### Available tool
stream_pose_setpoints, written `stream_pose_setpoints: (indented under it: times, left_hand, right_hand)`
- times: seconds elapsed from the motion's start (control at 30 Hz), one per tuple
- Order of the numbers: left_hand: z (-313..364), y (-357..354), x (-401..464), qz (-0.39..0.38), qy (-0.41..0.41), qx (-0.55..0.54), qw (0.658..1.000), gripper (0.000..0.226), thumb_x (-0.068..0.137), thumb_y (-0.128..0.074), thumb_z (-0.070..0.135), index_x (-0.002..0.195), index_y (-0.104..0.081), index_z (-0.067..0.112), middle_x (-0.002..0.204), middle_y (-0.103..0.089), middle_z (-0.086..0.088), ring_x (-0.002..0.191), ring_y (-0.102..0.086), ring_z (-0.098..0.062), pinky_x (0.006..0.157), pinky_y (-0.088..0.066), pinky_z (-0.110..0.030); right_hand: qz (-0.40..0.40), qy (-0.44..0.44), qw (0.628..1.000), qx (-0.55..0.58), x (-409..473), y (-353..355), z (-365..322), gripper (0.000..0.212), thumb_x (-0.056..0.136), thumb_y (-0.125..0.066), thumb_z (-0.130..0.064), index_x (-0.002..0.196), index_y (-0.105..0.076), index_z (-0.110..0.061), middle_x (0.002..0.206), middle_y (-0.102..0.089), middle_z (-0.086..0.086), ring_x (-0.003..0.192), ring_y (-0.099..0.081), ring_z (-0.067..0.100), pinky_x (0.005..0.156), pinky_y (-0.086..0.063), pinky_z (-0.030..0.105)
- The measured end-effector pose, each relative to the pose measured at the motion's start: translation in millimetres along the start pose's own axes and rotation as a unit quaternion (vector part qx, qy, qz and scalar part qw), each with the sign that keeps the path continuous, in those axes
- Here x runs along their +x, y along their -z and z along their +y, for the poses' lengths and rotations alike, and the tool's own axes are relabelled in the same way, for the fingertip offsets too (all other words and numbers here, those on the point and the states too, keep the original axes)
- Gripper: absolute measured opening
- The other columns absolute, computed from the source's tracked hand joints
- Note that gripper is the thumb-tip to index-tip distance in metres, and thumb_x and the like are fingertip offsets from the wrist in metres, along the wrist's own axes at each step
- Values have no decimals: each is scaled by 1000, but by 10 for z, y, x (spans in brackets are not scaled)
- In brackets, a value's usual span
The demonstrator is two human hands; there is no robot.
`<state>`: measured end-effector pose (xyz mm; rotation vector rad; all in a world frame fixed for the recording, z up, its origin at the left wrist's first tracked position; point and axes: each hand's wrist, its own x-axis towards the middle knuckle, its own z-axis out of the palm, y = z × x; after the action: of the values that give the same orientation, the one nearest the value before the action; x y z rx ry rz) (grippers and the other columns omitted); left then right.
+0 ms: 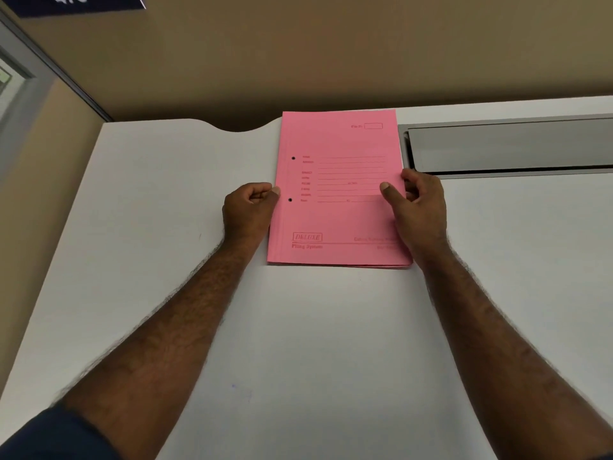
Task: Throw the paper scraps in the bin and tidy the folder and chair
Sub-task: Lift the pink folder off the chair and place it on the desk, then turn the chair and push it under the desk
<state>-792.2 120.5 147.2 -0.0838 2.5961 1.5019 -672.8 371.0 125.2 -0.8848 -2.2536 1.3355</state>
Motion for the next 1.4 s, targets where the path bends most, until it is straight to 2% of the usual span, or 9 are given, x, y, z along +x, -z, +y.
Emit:
stream_pose_setpoints:
  times: [0.23, 0.37, 0.47, 0.67, 0.8, 0.9, 1.13, 1.27, 1.4]
  left_hand:
    - [-206, 198, -242, -7, 22, -20, 1000, 29, 95, -76, 29, 119, -77, 13, 110, -80, -5, 102, -76, -29, 101, -60, -50]
    - [-384, 362, -525, -14, 30, -26, 999, 28, 93, -78, 29, 117, -78, 13, 110, -80, -5, 104, -75, -29, 102, -60, -51]
    - [-504, 489, -781, -14, 22, -23, 999, 32, 93, -79, 29, 119, -77, 11, 109, -79, -6, 106, -75, -26, 104, -59, -48]
    - [-700, 726, -1396, -23, -11, 18, 1000, 17, 92, -80, 32, 99, -73, 18, 84, -69, 1, 84, -66, -21, 87, -54, -31]
    - [-856, 857, -1936, -33, -70, 57, 995, 33, 89, -83, 28, 113, -73, 7, 101, -69, -9, 87, -64, -18, 79, -45, -6]
    - [-936, 923, -2389, -42, -96, 47, 993, 37, 89, -85, 24, 118, -72, 6, 109, -67, -7, 88, -60, -12, 74, -41, 5]
    - [-1002, 1018, -3253, -55, -115, 7, 992, 37, 91, -81, 30, 122, -70, 14, 113, -64, 4, 99, -62, -12, 74, -47, -6]
    - [-1021, 1041, -3644, -69, -132, -14, 989, 34, 91, -82, 31, 121, -70, 20, 113, -65, 7, 102, -64, -11, 80, -57, -26]
    - [-1059, 1020, -3911, -78, -137, -8, 987, 33, 92, -80, 33, 122, -70, 23, 113, -65, 10, 102, -64, -5, 75, -50, -8]
  right_hand:
    - [-13, -56, 992, 108, -221, 204, 24, 22, 98, -74, -37, 108, -62, -22, 111, -63, 2, 101, -57, 16, 96, -49, 36]
    - [-7, -89, 990, 109, -534, 325, 49, 54, 101, -73, -39, 147, -61, -15, 143, -65, -1, 125, -61, 16, 106, -47, 30]
    - [-3, -96, 989, 115, -824, 406, 85, 57, 100, -74, -37, 150, -58, -15, 146, -64, 0, 127, -61, 13, 95, -44, 13]
    - [-20, -92, 993, 65, -1537, 602, 104, 61, 97, -77, -39, 151, -57, -19, 150, -61, 1, 130, -60, 14, 105, -45, 29]
    - [-57, -55, 997, -5, -2128, 715, 59, 59, 94, -81, -34, 148, -58, -23, 153, -56, -3, 140, -54, 18, 120, -43, 38]
    - [-89, -36, 994, -49, -2594, 792, 68, 61, 91, -85, -29, 146, -61, -19, 156, -53, -1, 146, -49, 18, 121, -35, 29]
    - [-103, -53, 991, -71, -3444, 1019, 137, 52, 90, -84, -34, 139, -66, -26, 153, -54, -3, 146, -48, 17, 122, -35, 31]
    - [-90, -78, 992, -33, -3806, 1179, 189, 43, 88, -85, -37, 128, -71, -33, 129, -65, -17, 127, -60, 10, 104, -44, 27]
    - [-91, -82, 992, -38, -4080, 1335, 219, 40, 89, -84, -37, 127, -72, -33, 124, -65, -22, 120, -61, 5, 99, -43, 24]
